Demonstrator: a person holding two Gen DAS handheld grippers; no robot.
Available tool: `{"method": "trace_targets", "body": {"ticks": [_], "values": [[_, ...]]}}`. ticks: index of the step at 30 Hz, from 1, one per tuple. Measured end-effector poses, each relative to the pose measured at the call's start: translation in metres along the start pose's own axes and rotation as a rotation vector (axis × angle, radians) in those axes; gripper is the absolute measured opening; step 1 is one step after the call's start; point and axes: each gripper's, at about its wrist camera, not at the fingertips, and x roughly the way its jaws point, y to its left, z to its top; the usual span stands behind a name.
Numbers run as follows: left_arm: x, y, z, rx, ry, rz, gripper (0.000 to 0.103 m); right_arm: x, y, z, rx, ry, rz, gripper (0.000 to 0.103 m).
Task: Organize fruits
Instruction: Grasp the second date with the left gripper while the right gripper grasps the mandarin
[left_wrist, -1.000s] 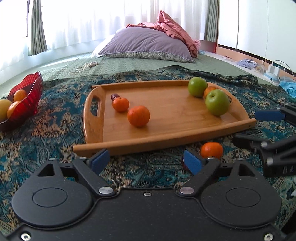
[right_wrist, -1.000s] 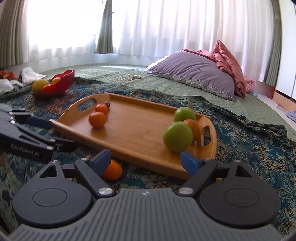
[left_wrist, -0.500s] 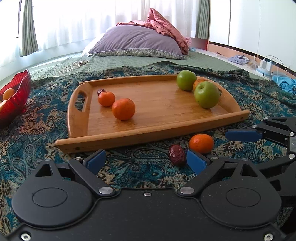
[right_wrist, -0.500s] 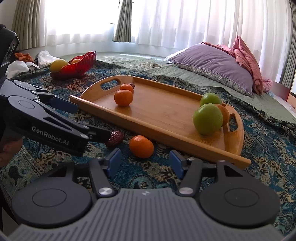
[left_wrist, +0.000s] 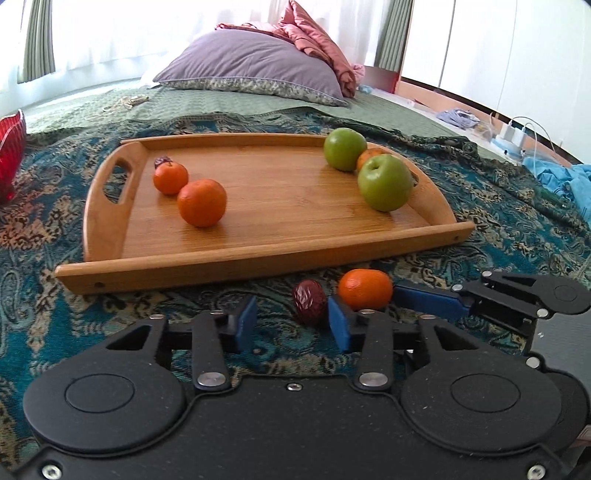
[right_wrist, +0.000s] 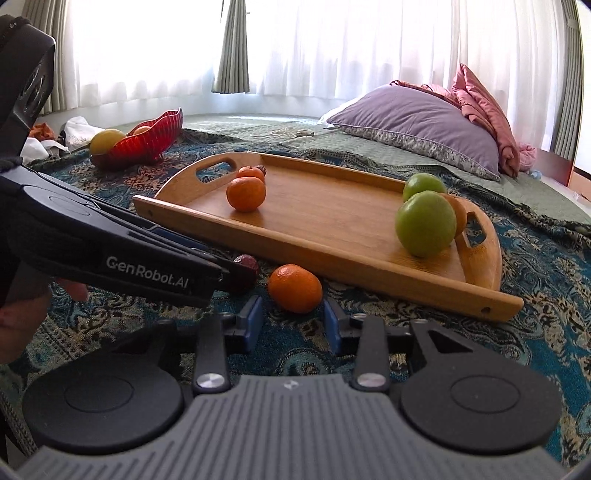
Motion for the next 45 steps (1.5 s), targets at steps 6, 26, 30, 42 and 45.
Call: {"method": "trace_targets", "body": {"ticks": [6,26,30,42,45], "values": [[0.006,-0.003,0.003,-0.014,0.003,-0.023,0.027,0.000,-0.003,-0.003,0.024,-0.009,-0.002,0.044],[-0.002,0.008,0.005,-0.054,-0.058,0.071,0.020,0.004,0.000,0.014,0.036,0.009,-0.017,0.044],[-0.005,0.010,0.006,-0.052,-0.067,0.078,0.020,0.013,0.007,0.019,0.023,0.026,-0.032,0.045],[-0.009,0.015,0.008,-0.059,-0.082,0.091,0.020,0.012,0.002,0.021,0.072,0.024,-0.025,0.038],[-0.013,0.014,0.010,-0.058,-0.094,0.090,0.020,0.007,0.002,0.023,0.075,0.006,-0.020,0.038]]}}
